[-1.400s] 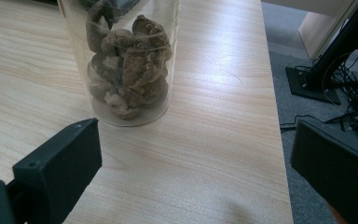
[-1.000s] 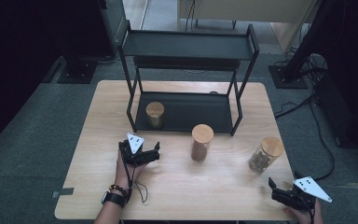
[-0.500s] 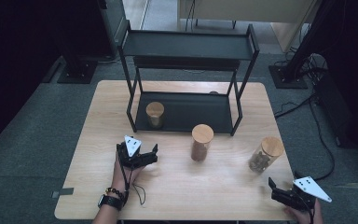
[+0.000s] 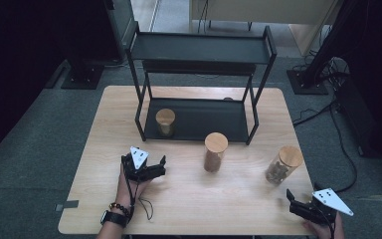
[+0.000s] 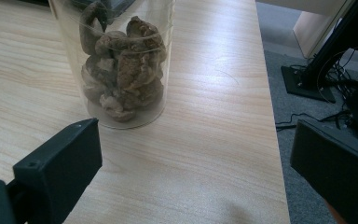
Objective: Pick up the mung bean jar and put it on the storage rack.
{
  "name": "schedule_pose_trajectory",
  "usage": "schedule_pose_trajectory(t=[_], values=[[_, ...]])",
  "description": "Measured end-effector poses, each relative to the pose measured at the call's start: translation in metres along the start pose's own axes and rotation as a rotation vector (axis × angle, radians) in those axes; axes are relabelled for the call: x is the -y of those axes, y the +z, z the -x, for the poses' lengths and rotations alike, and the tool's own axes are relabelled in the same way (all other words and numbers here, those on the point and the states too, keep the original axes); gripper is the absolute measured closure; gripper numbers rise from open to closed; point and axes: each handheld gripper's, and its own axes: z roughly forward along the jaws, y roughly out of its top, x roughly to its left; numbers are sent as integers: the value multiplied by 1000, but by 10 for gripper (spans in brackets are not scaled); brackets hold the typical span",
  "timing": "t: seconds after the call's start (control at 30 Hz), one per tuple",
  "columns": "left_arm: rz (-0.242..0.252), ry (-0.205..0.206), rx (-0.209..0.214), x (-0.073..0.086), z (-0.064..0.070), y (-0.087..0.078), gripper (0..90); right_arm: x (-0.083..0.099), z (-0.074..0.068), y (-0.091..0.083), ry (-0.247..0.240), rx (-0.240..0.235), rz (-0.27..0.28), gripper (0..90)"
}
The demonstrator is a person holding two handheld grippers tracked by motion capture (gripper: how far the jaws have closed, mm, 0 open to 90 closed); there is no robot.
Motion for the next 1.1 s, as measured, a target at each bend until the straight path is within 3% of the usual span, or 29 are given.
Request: schedule_pose_trajectory(t=[0.1, 0.23, 0.67, 1.1], values=[[12, -20, 4, 2, -4, -3, 0, 0, 0, 0, -1, 1, 0, 18], [6, 5, -5, 3, -3, -5, 0, 0, 0, 0, -2, 3, 0, 18], [9, -23, -8, 7, -12, -14, 0, 0, 0, 0, -7, -4, 4, 17], [-6, -20, 5, 13, -18, -25, 1, 0, -1, -1, -16, -8, 3, 18]])
